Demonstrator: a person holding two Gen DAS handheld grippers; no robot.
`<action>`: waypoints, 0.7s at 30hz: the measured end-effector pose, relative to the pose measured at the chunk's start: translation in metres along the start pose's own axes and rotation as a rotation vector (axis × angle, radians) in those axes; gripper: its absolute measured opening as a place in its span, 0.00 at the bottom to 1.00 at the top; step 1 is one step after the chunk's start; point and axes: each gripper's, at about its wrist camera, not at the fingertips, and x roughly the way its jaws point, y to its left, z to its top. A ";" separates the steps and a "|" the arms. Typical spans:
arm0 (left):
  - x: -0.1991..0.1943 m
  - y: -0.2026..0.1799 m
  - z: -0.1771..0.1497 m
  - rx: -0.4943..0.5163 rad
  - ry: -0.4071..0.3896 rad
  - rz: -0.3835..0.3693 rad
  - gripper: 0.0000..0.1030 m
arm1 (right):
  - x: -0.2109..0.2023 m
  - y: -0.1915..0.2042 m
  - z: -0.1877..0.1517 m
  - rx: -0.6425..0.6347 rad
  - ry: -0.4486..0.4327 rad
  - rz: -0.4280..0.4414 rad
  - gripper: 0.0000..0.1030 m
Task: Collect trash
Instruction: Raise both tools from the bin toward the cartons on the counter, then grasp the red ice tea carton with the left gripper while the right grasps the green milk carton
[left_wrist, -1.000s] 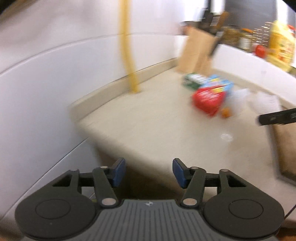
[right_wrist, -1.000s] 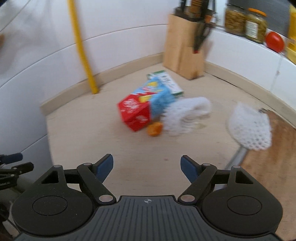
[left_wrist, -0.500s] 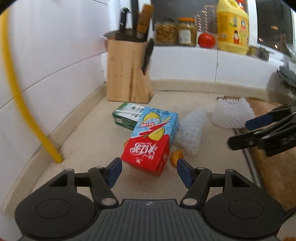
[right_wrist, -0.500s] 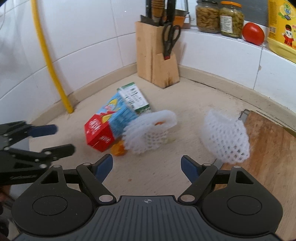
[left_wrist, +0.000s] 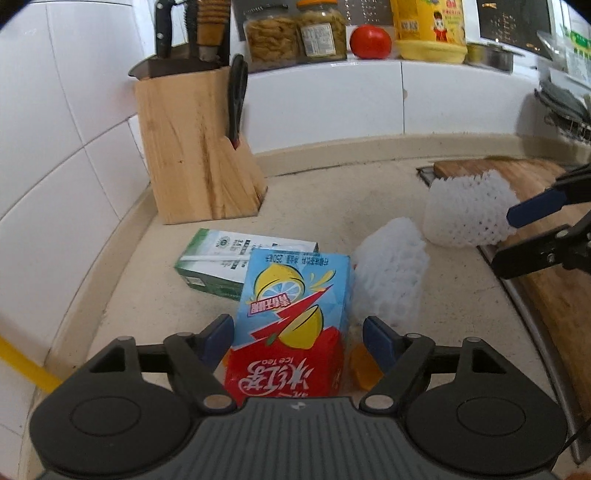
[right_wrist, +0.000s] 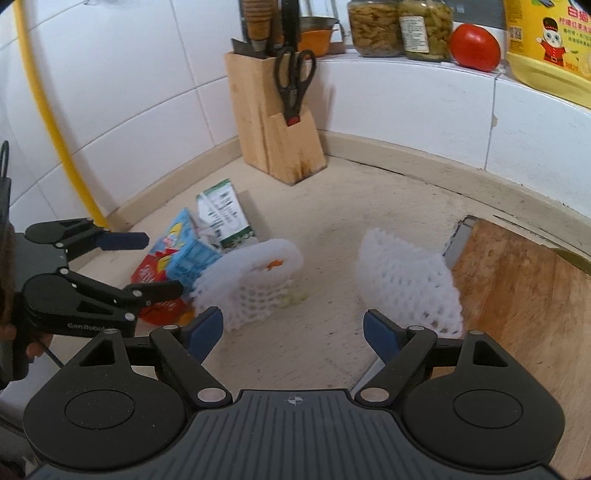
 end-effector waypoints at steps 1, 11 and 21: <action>0.002 0.001 0.000 -0.002 0.004 0.000 0.71 | 0.001 -0.001 0.000 0.003 0.002 0.000 0.85; -0.018 0.012 -0.009 -0.100 -0.023 0.010 0.62 | 0.011 0.006 0.007 -0.022 0.004 0.019 0.86; -0.059 0.025 -0.038 -0.248 -0.044 0.032 0.60 | 0.021 0.024 0.019 -0.055 -0.002 0.066 0.86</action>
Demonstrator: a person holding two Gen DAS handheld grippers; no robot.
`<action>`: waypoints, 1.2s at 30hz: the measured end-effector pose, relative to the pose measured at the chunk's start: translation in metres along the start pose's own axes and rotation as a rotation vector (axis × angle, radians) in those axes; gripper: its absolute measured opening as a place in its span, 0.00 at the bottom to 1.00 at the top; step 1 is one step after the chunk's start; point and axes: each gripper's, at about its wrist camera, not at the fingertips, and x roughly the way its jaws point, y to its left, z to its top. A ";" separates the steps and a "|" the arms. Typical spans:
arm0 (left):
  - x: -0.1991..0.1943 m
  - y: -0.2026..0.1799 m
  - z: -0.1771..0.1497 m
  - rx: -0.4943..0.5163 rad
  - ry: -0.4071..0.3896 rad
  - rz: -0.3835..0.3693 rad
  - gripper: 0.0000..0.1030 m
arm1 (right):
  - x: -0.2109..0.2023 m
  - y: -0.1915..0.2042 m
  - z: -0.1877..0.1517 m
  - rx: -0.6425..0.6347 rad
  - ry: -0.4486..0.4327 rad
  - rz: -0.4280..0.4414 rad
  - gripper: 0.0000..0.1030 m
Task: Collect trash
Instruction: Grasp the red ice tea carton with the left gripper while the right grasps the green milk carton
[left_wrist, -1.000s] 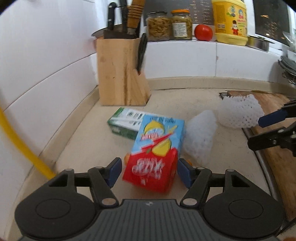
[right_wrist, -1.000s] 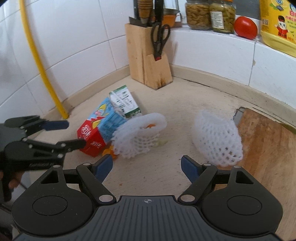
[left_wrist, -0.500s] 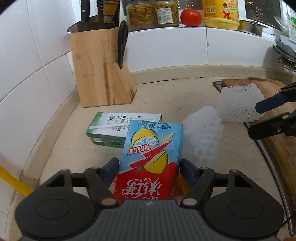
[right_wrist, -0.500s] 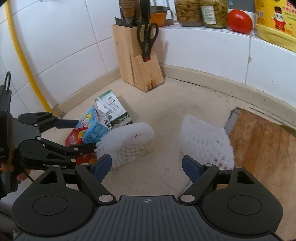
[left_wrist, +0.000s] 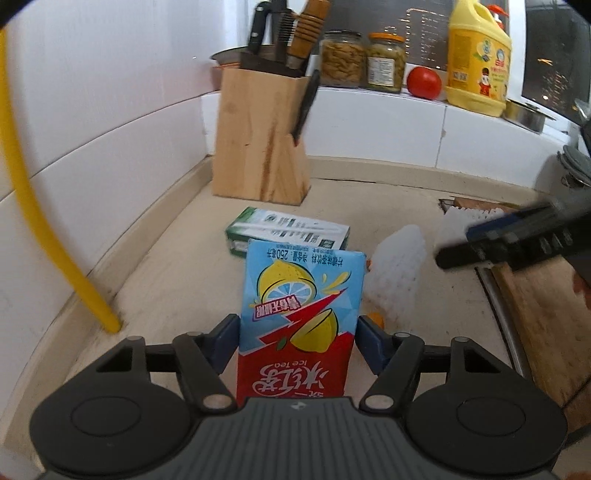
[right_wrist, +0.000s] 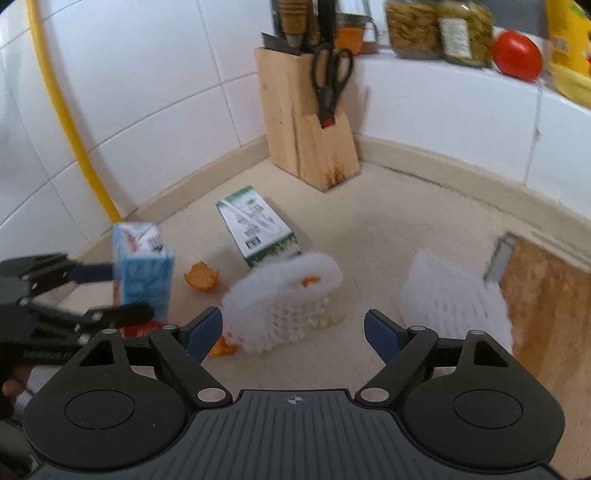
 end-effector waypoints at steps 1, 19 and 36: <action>-0.002 0.001 -0.002 -0.007 0.000 0.005 0.60 | 0.002 0.002 0.006 -0.013 -0.005 0.008 0.86; 0.000 0.008 -0.005 -0.104 0.028 0.080 0.59 | 0.144 0.041 0.082 -0.240 0.190 0.053 0.88; 0.017 0.014 -0.001 -0.142 0.079 0.144 0.58 | 0.168 0.045 0.079 -0.222 0.237 0.032 0.60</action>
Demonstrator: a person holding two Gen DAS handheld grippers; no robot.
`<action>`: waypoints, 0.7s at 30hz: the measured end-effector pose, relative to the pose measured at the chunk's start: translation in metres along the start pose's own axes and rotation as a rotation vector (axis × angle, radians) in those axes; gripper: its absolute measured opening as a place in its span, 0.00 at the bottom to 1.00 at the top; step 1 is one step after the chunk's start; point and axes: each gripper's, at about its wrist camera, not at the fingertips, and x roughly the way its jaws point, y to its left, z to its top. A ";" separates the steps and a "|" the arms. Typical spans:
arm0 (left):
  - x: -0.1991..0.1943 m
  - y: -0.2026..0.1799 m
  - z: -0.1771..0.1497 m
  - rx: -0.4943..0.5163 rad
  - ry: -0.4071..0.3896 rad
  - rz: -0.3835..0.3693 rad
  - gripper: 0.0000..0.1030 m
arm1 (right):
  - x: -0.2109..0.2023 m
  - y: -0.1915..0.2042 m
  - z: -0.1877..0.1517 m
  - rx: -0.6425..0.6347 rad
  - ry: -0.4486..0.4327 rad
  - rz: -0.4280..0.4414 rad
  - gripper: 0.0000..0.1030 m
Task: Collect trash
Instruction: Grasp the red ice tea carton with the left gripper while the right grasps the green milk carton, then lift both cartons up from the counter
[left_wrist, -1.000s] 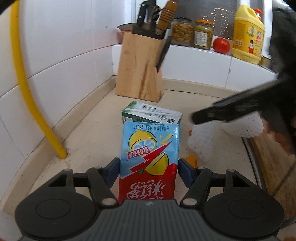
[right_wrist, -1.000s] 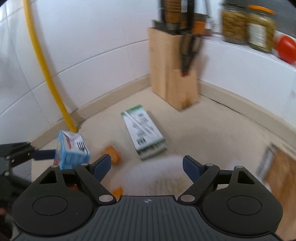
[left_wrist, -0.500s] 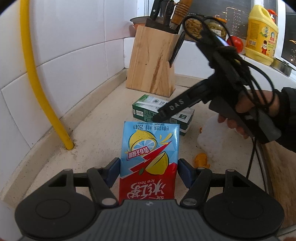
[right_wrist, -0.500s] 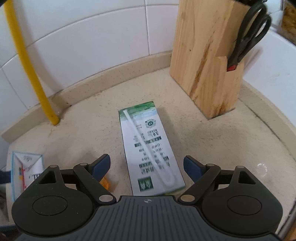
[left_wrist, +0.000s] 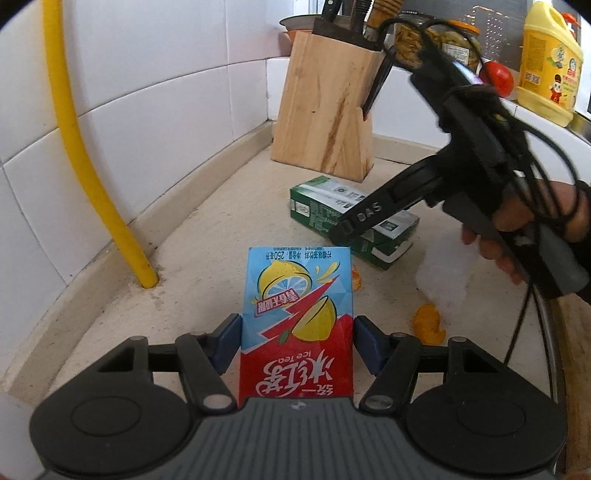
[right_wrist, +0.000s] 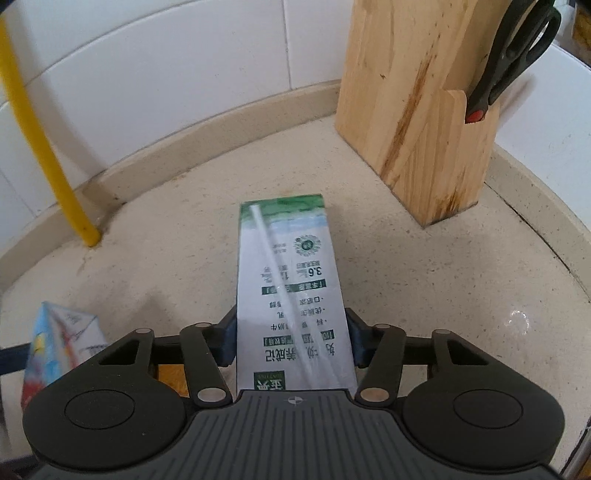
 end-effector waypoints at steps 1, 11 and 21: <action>-0.001 0.000 0.000 0.000 -0.001 0.003 0.58 | -0.003 0.001 -0.001 0.000 -0.007 0.004 0.60; -0.014 -0.001 0.002 0.000 -0.038 0.013 0.58 | -0.049 0.008 -0.005 0.023 -0.103 0.068 0.59; -0.031 -0.006 -0.003 0.013 -0.057 0.017 0.58 | -0.091 0.021 -0.029 0.031 -0.150 0.140 0.59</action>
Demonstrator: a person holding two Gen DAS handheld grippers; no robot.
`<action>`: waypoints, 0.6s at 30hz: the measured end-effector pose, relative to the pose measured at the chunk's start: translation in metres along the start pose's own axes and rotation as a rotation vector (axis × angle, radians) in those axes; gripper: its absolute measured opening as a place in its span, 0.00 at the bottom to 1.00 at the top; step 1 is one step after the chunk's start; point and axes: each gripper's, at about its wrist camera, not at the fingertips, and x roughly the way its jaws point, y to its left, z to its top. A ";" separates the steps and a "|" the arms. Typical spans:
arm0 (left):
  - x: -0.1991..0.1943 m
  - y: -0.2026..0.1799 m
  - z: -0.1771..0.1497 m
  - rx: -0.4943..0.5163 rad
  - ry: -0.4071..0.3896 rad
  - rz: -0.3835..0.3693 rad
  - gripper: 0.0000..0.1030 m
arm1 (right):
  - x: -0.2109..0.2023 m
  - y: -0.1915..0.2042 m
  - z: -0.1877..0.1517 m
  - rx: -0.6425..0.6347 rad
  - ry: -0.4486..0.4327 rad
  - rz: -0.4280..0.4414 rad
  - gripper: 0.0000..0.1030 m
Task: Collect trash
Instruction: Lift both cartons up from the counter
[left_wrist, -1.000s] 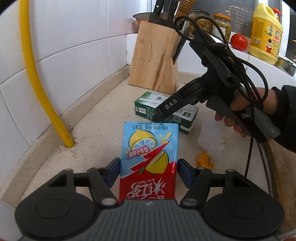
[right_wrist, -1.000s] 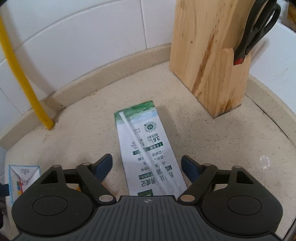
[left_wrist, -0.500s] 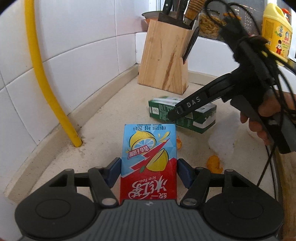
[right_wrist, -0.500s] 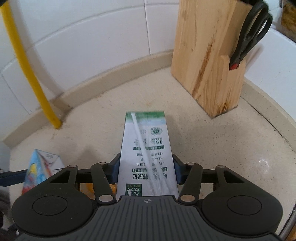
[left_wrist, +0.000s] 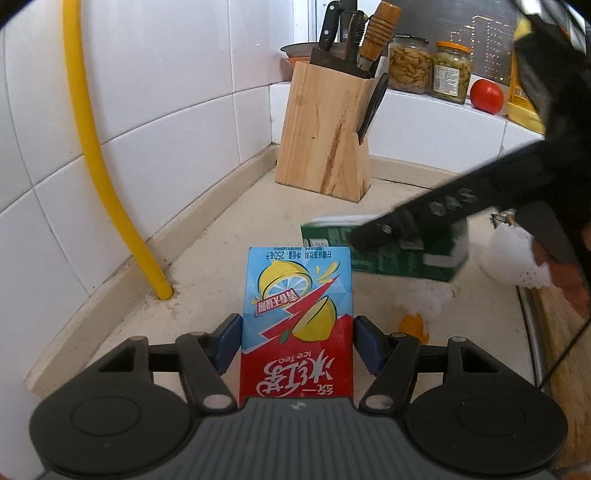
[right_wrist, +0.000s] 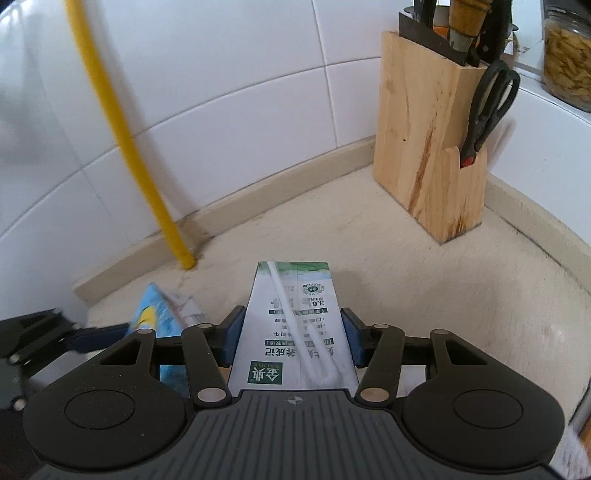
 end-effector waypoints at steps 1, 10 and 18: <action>-0.003 -0.002 -0.002 0.002 0.001 -0.002 0.58 | -0.005 0.002 -0.004 -0.001 -0.001 0.009 0.59; -0.021 -0.012 -0.026 0.024 0.058 -0.010 0.58 | -0.057 0.016 -0.063 0.006 0.016 0.038 0.59; -0.013 -0.029 -0.042 0.088 0.139 -0.030 0.58 | -0.068 0.021 -0.110 0.008 0.117 0.002 0.59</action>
